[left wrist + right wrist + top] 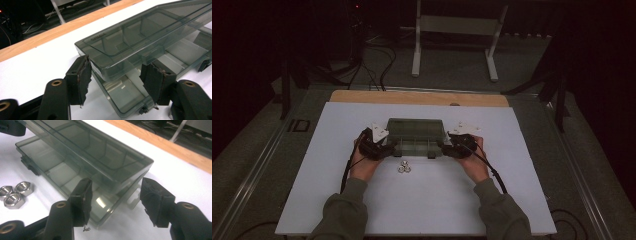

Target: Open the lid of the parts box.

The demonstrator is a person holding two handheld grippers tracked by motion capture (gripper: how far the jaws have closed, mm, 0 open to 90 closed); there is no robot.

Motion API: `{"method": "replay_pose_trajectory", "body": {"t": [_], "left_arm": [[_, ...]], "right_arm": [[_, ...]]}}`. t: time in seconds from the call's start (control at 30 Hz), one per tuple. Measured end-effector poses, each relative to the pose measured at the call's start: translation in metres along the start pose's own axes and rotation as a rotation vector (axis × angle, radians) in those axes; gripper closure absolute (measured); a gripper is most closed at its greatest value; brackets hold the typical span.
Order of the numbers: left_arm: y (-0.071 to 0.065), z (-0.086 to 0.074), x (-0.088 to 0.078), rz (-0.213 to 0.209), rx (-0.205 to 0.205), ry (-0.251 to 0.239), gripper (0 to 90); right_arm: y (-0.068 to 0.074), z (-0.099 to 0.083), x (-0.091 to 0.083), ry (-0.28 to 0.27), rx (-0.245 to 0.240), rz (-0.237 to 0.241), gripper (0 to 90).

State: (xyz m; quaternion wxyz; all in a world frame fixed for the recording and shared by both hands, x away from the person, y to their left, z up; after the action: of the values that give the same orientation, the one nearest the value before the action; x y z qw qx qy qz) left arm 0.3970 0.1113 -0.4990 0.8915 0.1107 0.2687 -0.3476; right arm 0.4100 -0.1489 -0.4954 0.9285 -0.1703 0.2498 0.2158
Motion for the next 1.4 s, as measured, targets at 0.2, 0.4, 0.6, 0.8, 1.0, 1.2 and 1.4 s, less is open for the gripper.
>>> {"method": "replay_pose_trajectory", "body": {"t": [0.2,0.4,0.6,0.8,1.0,1.2,1.4], "left_arm": [[0.004,0.006,-0.002,0.017,-0.01,-0.02,50.1],[0.006,0.015,-0.003,0.048,-0.006,-0.026,53.6],[0.012,0.025,-0.003,0.074,-0.033,-0.036,60.6],[0.02,0.033,-0.002,0.076,-0.067,-0.048,68.0],[0.027,0.04,0.0,0.086,-0.096,-0.065,71.2],[0.034,0.047,0.003,0.089,-0.125,-0.079,74.9],[0.041,0.052,0.006,0.086,-0.168,-0.097,76.9]], "right_arm": [[0.001,0.014,0.0,-0.014,-0.047,-0.026,50.7],[-0.003,0.02,0.0,-0.023,-0.031,-0.04,55.0],[-0.009,0.029,0.002,-0.036,0.006,-0.063,60.5],[-0.016,0.038,0.005,-0.04,0.058,-0.072,65.3],[-0.02,0.044,0.008,-0.042,0.076,-0.081,69.1],[-0.029,0.052,0.011,-0.038,0.124,-0.075,73.6],[-0.035,0.062,0.018,-0.023,0.136,-0.089,74.5]]}}
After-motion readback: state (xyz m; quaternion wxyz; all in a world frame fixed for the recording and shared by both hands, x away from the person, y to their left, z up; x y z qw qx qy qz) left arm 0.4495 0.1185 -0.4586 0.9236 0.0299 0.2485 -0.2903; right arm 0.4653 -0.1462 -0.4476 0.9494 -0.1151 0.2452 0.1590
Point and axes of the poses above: each handheld gripper's, and its own axes: x roughly forward along the jaws, z roughly out of its top, y roughly to its left, the point moved 4 cm from there along x, roughly forward along the jaws, and after that the axes turned 13 degrees about -z, right-handed, at the moved point
